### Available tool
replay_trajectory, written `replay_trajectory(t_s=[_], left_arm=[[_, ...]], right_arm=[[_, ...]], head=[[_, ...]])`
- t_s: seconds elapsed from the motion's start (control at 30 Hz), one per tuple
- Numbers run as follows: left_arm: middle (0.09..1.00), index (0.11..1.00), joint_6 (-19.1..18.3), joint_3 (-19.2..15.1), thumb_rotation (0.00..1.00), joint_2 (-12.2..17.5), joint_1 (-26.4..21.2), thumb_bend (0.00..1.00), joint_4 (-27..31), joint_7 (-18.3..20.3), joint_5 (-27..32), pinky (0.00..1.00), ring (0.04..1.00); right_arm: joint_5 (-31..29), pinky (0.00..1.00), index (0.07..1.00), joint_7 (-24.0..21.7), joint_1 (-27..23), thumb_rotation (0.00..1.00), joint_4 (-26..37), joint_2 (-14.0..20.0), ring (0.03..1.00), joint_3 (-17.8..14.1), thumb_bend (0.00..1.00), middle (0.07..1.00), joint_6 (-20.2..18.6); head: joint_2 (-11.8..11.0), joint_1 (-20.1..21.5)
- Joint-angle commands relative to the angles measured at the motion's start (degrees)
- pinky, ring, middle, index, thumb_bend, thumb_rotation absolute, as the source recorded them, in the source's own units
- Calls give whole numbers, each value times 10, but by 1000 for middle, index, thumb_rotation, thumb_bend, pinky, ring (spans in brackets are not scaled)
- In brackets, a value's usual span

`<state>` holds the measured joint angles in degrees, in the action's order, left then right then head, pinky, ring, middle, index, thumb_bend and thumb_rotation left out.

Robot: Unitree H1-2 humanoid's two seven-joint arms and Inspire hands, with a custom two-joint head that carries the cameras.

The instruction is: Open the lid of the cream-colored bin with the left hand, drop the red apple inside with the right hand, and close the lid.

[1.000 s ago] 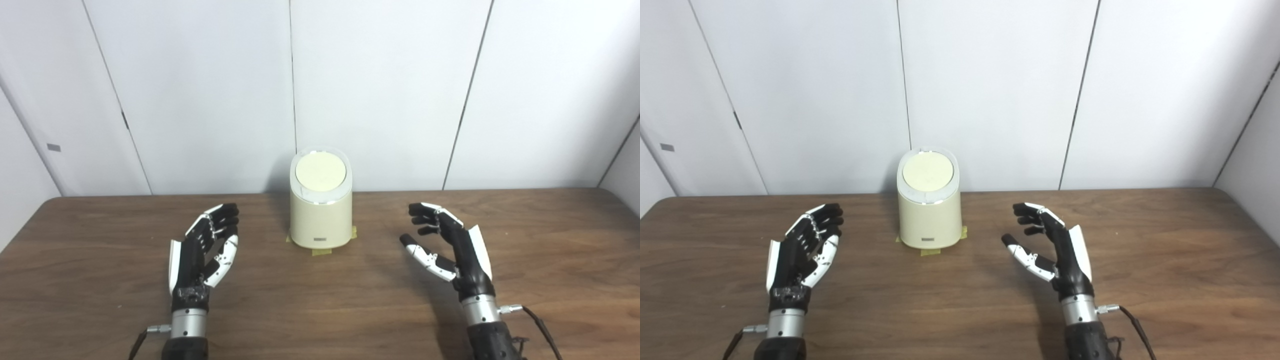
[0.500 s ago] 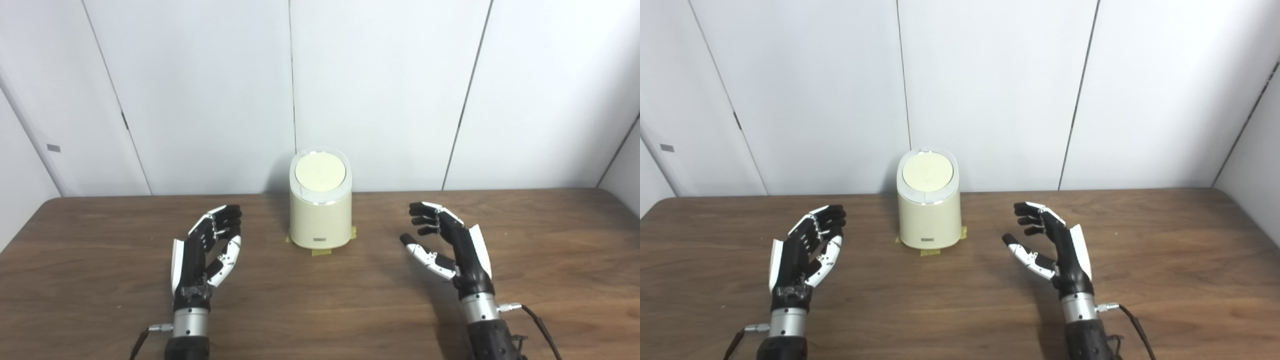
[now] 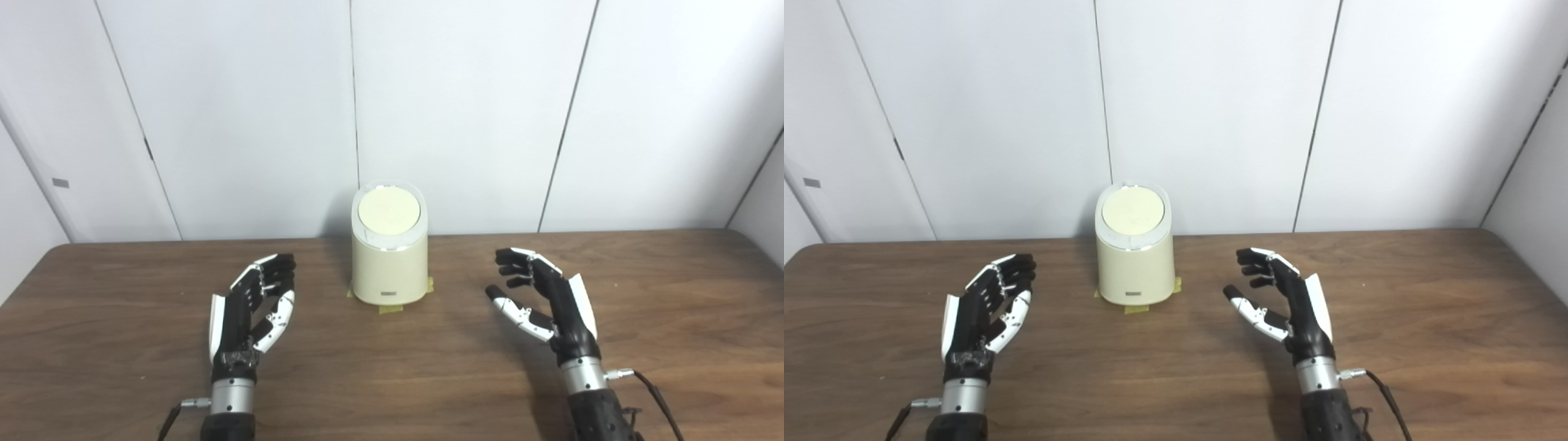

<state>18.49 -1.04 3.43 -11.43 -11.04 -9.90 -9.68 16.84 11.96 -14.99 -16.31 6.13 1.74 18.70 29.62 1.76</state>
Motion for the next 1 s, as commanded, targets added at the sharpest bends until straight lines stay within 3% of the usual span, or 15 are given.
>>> replay_trajectory(t_s=[0.0, 0.3, 0.5, 0.7, 0.97], left_arm=[[706, 697, 22, 5, 183, 4, 6, 230, -31, 0, -12, 612, 693], [708, 696, 24, 6, 142, 10, 1, 227, -42, -3, -13, 619, 698], [689, 677, 29, 9, 108, 11, 1, 233, -43, -13, -30, 591, 670], [684, 675, 26, 12, 174, 12, 2, 243, -38, -21, -43, 590, 667], [684, 676, 26, 13, 176, 12, 1, 241, -39, -22, -43, 586, 667]], right_arm=[[5, 591, 677, 9, -4, 311, -29, -6, 682, 5, 293, 705, 29], [18, 594, 679, 22, -8, 265, -39, -5, 686, 8, 286, 708, 26], [19, 526, 664, 24, -6, 216, -35, -3, 630, 9, 288, 668, 29], [25, 539, 658, 25, -4, 214, -27, -1, 642, 12, 283, 677, 27], [16, 498, 645, 20, -4, 211, -27, -2, 602, 8, 295, 643, 23]], head=[[-10, 1], [-11, 5], [-7, 3], [-2, 4], [1, 4]])
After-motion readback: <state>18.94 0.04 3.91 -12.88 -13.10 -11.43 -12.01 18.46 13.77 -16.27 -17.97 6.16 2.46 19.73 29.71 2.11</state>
